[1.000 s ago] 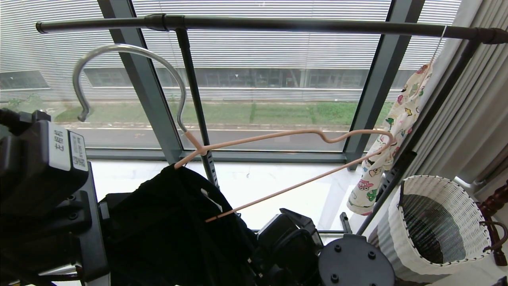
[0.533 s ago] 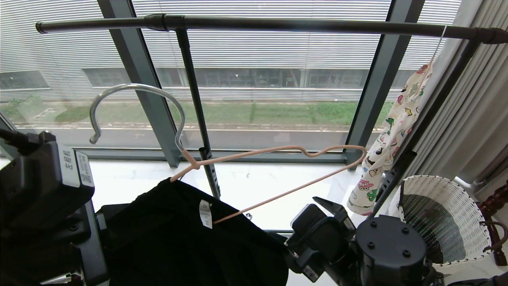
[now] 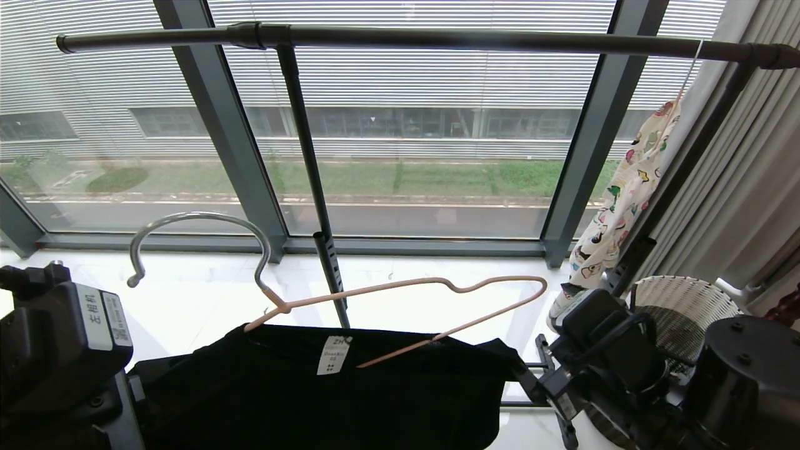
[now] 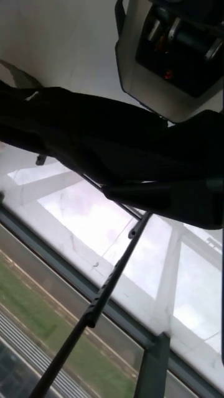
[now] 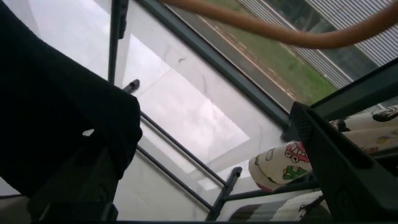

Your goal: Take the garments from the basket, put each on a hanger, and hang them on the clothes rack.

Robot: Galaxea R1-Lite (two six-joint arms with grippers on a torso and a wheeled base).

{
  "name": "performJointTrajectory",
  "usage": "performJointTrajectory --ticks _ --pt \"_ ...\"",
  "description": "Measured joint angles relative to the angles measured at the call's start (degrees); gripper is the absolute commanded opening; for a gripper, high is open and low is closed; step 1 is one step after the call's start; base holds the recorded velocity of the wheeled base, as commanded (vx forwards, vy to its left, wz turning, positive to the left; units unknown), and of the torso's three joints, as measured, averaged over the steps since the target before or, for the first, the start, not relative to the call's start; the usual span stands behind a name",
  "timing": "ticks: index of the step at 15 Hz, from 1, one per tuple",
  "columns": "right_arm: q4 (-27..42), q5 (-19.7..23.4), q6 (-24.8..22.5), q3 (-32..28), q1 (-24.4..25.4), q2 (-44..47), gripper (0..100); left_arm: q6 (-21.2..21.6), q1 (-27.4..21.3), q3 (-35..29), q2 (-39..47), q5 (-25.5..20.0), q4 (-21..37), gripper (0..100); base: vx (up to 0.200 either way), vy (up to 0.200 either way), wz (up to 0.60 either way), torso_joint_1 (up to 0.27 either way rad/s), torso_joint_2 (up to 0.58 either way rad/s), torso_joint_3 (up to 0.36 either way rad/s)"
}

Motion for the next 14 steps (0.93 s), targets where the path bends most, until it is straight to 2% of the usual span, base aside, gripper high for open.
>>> performJointTrajectory --ticks 6,9,11,13,14 --pt "0.1 2.8 -2.8 -0.6 -6.1 -4.5 100 1.4 0.2 2.0 -0.2 1.5 1.8 0 0.0 0.0 0.0 0.0 0.0 0.0" --pt "0.1 2.8 -3.2 -2.4 -6.7 -5.2 100 1.6 0.2 2.2 1.2 7.4 3.2 0 0.0 0.0 0.0 0.0 0.0 0.0" --pt "0.1 2.8 -3.4 -3.3 -6.7 -5.3 100 1.6 0.1 2.3 2.5 9.5 3.2 0 0.0 0.0 0.0 0.0 0.0 0.0" --pt "0.2 2.8 -4.3 -4.2 -6.6 -5.4 100 1.2 0.1 1.9 4.6 14.1 2.6 0 0.0 0.0 0.0 0.0 0.0 0.0" --pt "0.3 2.7 -4.6 -4.5 -6.0 -5.4 100 0.9 0.1 1.6 5.6 14.8 1.1 0 0.0 0.0 0.0 0.0 0.0 0.0"
